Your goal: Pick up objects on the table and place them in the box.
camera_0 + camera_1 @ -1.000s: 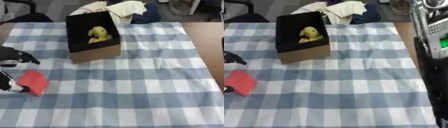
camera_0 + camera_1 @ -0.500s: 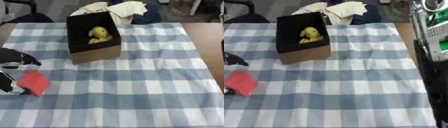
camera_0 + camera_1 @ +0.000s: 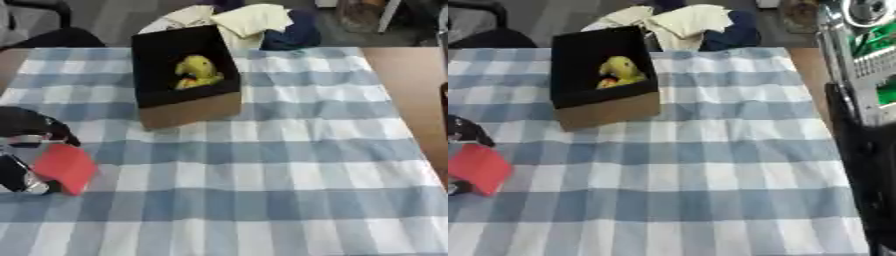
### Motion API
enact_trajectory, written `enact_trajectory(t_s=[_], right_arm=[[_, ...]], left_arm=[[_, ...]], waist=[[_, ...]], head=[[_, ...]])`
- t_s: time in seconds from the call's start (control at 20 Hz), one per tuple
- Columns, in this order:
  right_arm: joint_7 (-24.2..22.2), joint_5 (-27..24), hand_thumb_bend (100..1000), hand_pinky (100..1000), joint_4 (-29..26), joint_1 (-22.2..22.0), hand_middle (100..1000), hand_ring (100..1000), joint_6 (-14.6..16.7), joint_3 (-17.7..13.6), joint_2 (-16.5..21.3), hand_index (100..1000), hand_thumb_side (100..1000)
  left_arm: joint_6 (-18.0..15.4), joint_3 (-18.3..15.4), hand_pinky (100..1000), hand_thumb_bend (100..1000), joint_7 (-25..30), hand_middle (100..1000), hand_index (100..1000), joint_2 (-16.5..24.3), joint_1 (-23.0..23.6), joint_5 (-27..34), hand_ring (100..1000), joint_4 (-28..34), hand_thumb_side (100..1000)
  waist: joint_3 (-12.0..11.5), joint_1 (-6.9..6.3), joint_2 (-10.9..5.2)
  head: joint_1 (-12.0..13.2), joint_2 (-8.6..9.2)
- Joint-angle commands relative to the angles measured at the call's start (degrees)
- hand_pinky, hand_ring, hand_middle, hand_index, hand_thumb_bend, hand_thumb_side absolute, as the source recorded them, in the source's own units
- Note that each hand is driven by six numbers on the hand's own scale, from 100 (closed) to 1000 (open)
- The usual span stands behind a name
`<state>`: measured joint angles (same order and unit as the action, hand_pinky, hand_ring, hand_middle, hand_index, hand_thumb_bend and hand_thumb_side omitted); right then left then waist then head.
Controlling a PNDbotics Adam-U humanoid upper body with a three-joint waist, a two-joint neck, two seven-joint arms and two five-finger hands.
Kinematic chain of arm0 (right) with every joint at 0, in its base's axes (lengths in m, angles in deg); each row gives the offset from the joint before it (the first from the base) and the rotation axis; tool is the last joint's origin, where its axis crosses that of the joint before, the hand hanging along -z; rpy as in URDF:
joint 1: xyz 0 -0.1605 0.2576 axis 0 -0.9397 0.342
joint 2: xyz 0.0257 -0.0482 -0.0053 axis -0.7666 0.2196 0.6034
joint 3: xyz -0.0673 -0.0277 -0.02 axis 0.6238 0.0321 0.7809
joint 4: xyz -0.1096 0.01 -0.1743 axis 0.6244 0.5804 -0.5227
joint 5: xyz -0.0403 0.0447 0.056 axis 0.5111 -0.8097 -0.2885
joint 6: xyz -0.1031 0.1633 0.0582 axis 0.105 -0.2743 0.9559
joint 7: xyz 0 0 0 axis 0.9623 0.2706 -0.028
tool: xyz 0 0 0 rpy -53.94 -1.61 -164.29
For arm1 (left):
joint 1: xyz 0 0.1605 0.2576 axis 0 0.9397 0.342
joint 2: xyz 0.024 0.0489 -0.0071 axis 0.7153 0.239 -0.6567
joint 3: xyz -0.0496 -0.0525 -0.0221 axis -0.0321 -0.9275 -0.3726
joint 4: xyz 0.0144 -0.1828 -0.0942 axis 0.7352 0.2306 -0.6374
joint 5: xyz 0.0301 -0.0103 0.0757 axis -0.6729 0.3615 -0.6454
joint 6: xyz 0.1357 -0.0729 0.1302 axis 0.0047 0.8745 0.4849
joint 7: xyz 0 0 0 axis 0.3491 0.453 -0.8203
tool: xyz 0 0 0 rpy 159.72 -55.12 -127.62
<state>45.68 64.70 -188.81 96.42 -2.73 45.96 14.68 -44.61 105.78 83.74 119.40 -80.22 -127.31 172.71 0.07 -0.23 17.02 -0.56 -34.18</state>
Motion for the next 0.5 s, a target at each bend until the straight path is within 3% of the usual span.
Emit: enact_trajectory(t_s=[0.05, 0.35, 0.5], right_arm=[[0.0, 0.4, 179, 946, -0.3, 1.1, 801, 903, 0.0, -0.7, 0.3, 967, 1000], [0.0, 0.5, 182, 947, -0.3, 1.1, 800, 904, -0.1, -0.9, 0.1, 967, 1000], [0.0, 0.4, 186, 948, -0.3, 1.0, 799, 904, -0.1, -1.0, 0.0, 968, 1000]], left_arm=[[-6.0, -0.5, 782, 348, 5.9, 748, 872, 1.0, -0.7, 0.5, 866, 0.0, 558], [-5.5, -0.6, 737, 277, 5.9, 627, 800, 0.8, -0.9, 0.9, 811, -0.2, 463], [-5.4, -0.6, 706, 199, 5.9, 600, 778, 0.7, -0.9, 0.9, 792, -0.3, 362]], waist=[[0.0, -0.15, -0.95], [0.1, -0.18, -0.97], [0.2, -0.24, -0.97]], head=[[0.3, 0.69], [0.4, 0.84], [0.4, 0.82]])
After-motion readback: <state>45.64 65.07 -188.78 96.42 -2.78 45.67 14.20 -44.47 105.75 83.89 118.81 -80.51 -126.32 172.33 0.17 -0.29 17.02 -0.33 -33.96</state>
